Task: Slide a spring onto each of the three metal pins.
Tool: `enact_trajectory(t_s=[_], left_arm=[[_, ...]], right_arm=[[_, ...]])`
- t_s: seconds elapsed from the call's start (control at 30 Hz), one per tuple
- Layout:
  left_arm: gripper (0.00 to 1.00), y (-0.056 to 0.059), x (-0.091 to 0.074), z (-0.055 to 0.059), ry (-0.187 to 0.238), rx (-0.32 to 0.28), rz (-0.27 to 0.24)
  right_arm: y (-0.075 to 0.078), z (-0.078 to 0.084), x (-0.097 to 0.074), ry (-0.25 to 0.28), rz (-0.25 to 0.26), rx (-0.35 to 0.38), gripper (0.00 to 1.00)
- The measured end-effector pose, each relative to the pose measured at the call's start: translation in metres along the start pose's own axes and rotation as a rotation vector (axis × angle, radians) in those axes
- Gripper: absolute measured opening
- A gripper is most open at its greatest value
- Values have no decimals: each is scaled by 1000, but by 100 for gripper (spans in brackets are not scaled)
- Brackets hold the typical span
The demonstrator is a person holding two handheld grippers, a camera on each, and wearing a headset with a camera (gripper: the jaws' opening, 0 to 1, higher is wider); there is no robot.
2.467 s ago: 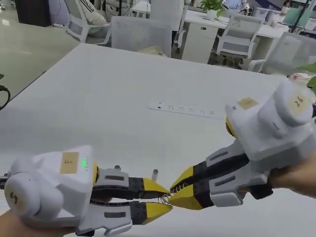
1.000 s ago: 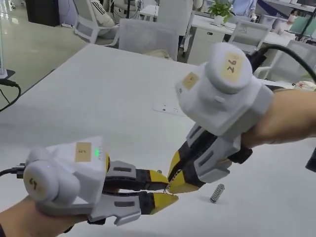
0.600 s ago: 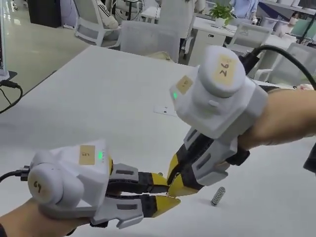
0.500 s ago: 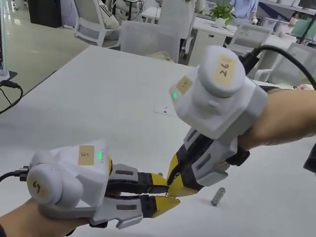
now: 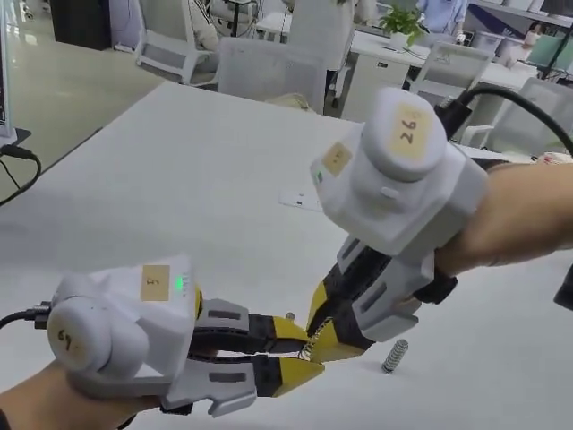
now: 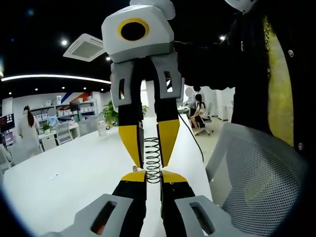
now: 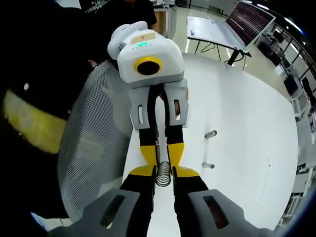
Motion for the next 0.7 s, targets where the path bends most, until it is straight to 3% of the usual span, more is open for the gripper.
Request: enact_trajectory(t_s=[0.4, 0.7], left_arm=[[2, -1, 0, 1, 4, -17, -8], [2, -2, 0, 1, 2, -20, -14]], right_arm=[[1, 2, -2, 23, 3, 14, 9], [3, -2, -1, 10, 8, 2, 8]])
Point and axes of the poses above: the centre of the closed fingertips' face, and the gripper's own axes: x roughly forward along the fingers, y roughly to its right, z roughly out of its underside, the point moved 9 cm from there along -x, roughly backward along the fingers, and after that the axes turned 12 degrees about x, right-handed, at the moved point
